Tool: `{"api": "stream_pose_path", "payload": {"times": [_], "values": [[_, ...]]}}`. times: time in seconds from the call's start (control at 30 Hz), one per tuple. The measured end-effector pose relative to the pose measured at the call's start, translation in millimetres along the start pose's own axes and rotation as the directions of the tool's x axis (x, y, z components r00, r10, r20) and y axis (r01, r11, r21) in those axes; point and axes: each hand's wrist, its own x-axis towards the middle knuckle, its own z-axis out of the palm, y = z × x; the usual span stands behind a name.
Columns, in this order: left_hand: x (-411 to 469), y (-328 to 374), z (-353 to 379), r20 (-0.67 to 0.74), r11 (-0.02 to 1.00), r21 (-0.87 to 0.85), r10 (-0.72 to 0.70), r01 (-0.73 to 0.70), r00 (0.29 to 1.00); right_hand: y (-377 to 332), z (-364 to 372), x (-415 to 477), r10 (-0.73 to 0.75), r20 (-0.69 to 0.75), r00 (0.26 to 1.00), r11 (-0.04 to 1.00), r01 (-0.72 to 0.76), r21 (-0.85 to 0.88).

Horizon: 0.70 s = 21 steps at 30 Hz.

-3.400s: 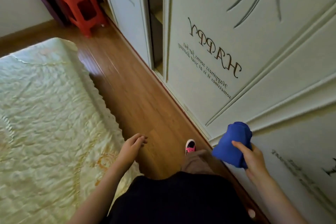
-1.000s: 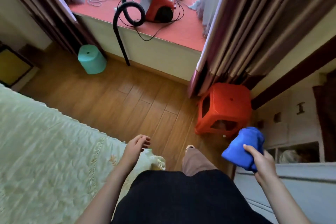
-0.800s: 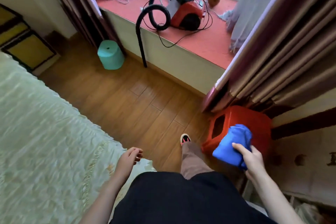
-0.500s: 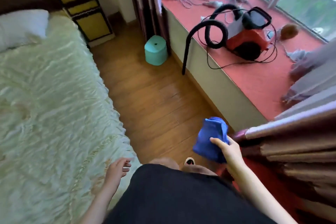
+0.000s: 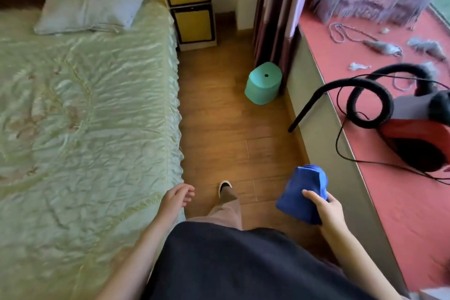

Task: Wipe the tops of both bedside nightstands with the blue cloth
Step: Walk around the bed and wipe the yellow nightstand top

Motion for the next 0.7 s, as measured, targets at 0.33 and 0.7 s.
{"api": "stream_pose_path", "payload": {"times": [0.33, 0.7], "values": [[140.6, 167.3, -8.8, 0.074, 0.988, 0.017, 0.154, -0.156, 0.985, -134.2, 59.3, 112.6, 0.010, -0.133, 0.991, 1.000, -0.010, -0.003], [277.5, 217.0, -23.6, -0.197, 0.982, -0.146, -0.146, 0.119, 0.969, -335.3, 258.9, 269.6, -0.126, 0.228, 0.965, 0.989, 0.140, -0.049]]}}
